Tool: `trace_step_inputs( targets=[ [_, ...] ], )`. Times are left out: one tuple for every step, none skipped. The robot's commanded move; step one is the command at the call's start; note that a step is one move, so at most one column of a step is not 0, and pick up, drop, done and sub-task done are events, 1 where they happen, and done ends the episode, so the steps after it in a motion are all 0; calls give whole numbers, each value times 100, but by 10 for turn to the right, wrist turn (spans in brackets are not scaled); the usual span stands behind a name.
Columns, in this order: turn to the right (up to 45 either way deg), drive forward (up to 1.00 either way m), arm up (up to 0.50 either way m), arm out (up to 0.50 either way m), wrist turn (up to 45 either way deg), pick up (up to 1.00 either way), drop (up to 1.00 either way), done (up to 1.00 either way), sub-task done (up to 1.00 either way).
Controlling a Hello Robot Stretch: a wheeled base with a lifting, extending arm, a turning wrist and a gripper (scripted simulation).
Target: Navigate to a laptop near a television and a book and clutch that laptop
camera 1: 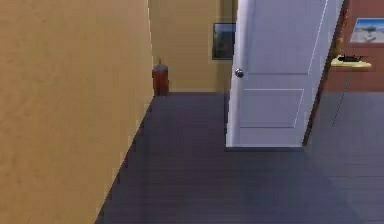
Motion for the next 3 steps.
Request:
trace_step_inputs(
  targets=[
    [-450, 0, 0, 0, 0, 0, 0, 0, 0],
    [-450, 0, 0, 0, 0, 0, 0, 0, 0],
    [-450, 0, 0, 0, 0, 0, 0, 0, 0]
  ],
)
